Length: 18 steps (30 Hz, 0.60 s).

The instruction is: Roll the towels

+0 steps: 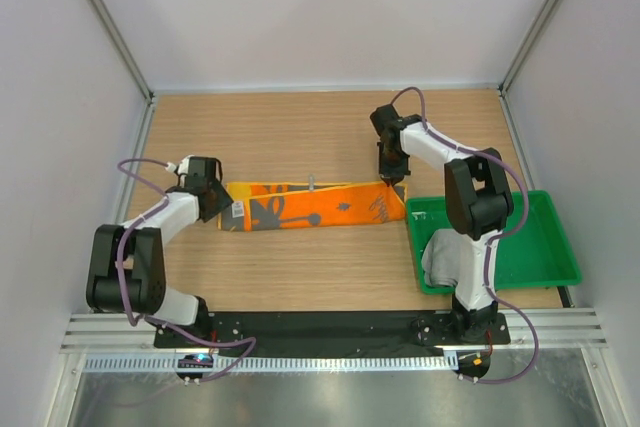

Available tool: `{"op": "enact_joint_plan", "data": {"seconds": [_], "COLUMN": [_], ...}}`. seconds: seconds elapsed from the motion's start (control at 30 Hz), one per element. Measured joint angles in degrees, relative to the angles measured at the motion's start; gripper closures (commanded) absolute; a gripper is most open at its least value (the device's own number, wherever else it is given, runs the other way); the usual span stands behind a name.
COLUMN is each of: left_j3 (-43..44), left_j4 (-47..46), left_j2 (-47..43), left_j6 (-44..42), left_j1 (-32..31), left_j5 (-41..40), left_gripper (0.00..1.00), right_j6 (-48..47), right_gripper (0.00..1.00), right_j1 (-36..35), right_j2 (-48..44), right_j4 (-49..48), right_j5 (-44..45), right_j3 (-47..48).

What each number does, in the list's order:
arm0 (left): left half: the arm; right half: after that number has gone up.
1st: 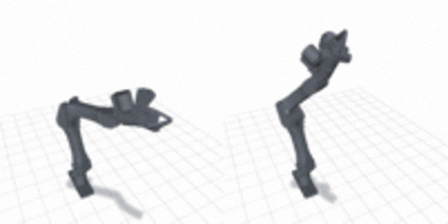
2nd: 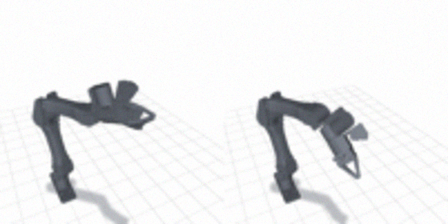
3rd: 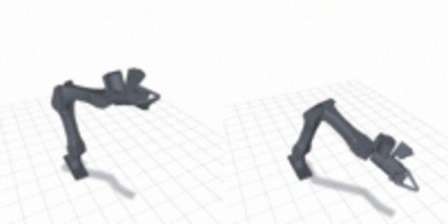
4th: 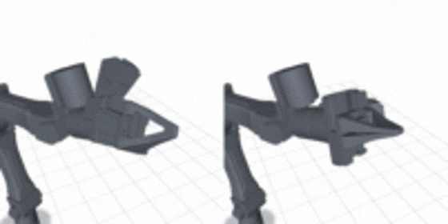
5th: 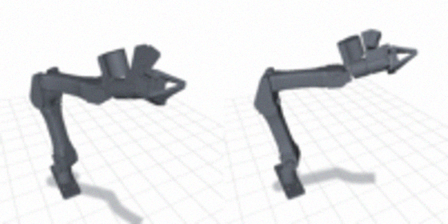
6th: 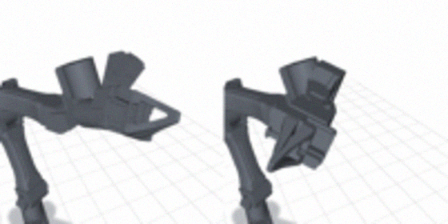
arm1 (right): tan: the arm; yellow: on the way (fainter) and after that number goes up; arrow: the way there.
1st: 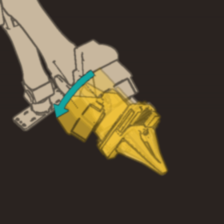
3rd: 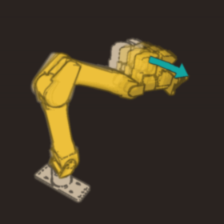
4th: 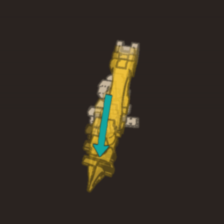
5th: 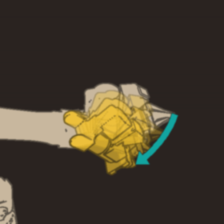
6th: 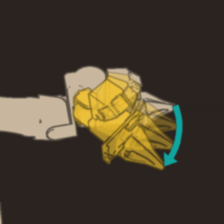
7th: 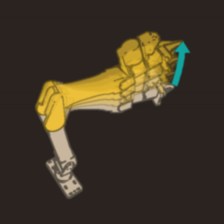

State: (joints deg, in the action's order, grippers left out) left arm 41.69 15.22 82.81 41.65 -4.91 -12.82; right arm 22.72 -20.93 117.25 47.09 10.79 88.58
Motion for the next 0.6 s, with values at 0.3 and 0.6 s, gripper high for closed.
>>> {"op": "enact_joint_plan", "data": {"seconds": [0.3, 0.6], "left_j3": [-0.3, -0.4], "left_j4": [-2.7, -3.0], "left_j2": [3.0, 3.0], "left_j6": [0.6, 1.2], "left_j1": [0.0, 0.0], "left_j5": [-0.2, -0.2], "left_gripper": [0.81, 1.0], "right_j6": [-0.1, -0.2], "right_gripper": [0.96, 0.99], "right_j1": [-0.7, -0.9], "right_j2": [-0.3, -1.7], "right_j4": [0.9, 1.6], "right_j5": [-0.2, -0.2], "right_j3": [0.2, 0.2]}}
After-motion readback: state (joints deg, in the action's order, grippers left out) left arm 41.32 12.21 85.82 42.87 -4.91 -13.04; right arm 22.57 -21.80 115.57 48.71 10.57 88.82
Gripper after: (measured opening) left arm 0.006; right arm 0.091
